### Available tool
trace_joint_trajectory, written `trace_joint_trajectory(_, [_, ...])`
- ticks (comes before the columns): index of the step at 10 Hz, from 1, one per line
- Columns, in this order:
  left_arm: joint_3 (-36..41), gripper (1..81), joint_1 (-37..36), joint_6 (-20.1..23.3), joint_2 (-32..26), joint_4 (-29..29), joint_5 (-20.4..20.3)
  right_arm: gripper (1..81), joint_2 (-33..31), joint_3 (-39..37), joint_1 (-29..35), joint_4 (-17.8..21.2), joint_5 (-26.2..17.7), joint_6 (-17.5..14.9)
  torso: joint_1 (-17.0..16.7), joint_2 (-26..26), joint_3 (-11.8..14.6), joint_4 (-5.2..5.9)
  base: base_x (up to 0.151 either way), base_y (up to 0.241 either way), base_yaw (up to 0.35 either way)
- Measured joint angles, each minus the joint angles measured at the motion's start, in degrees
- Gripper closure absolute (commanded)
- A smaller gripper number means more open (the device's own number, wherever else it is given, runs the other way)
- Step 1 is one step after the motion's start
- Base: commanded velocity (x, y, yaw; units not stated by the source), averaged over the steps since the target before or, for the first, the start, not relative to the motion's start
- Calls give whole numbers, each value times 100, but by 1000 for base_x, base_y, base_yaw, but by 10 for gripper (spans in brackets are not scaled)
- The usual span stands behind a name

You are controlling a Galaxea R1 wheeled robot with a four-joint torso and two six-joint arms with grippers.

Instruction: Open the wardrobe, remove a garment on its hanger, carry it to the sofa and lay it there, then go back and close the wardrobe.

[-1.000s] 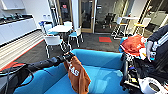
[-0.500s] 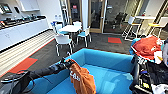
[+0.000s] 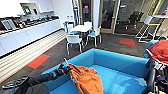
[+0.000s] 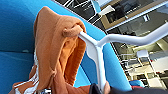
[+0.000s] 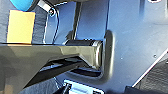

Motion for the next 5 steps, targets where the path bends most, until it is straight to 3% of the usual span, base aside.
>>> trace_joint_trajectory(3, [-215, 811, 304, 2, 96, 229, -2, 10, 63, -44, -12, -2, 4, 0, 0, 0, 0, 15, 0, 0, 0])
trace_joint_trajectory(5, [-245, 811, 382, 2, 37, 262, 9, 10, 67, -99, -33, 0, 0, -2, 0, 0, 0, 212, 0, 0, 0])
